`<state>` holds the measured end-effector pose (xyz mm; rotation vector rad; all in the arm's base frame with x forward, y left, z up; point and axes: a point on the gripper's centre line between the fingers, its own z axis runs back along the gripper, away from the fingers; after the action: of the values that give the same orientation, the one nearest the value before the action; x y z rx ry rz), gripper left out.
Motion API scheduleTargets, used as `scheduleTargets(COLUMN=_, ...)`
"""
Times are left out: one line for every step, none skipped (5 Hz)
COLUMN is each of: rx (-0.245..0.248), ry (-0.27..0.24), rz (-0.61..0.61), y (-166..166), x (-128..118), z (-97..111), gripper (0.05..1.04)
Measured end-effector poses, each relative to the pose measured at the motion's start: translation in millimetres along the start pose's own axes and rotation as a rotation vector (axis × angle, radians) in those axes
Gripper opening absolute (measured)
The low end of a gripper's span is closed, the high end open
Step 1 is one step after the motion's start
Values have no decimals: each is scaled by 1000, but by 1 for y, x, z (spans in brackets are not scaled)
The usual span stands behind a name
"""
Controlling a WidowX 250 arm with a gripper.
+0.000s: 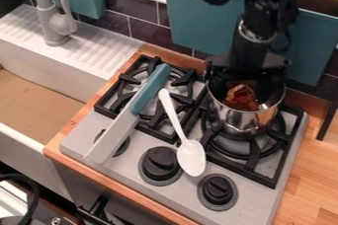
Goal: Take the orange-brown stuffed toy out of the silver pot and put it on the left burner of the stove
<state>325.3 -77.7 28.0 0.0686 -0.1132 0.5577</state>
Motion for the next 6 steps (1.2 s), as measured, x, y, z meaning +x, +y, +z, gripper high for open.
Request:
scheduleTargets(rx=-5, ry=-14, rz=10, y=-4, x=0, z=-2, gripper=999)
scheduleTargets(rx=-18, ry=-14, rz=25, y=-6, x=0, z=-2, gripper=969)
scheduleTargets(rx=-30, ry=-21, rz=30, y=-6, x=0, z=-4, gripper=703)
scheduleTargets(rx=-28, ry=-23, rz=37, y=-4, x=3, z=-5, gripper=406)
scheduleTargets(rx=-22, ry=1, rz=55, y=2, x=5, z=-3, gripper=191)
scheduleTargets(rx=-17, ry=3, rz=48, y=4, x=5, z=-2, gripper=67)
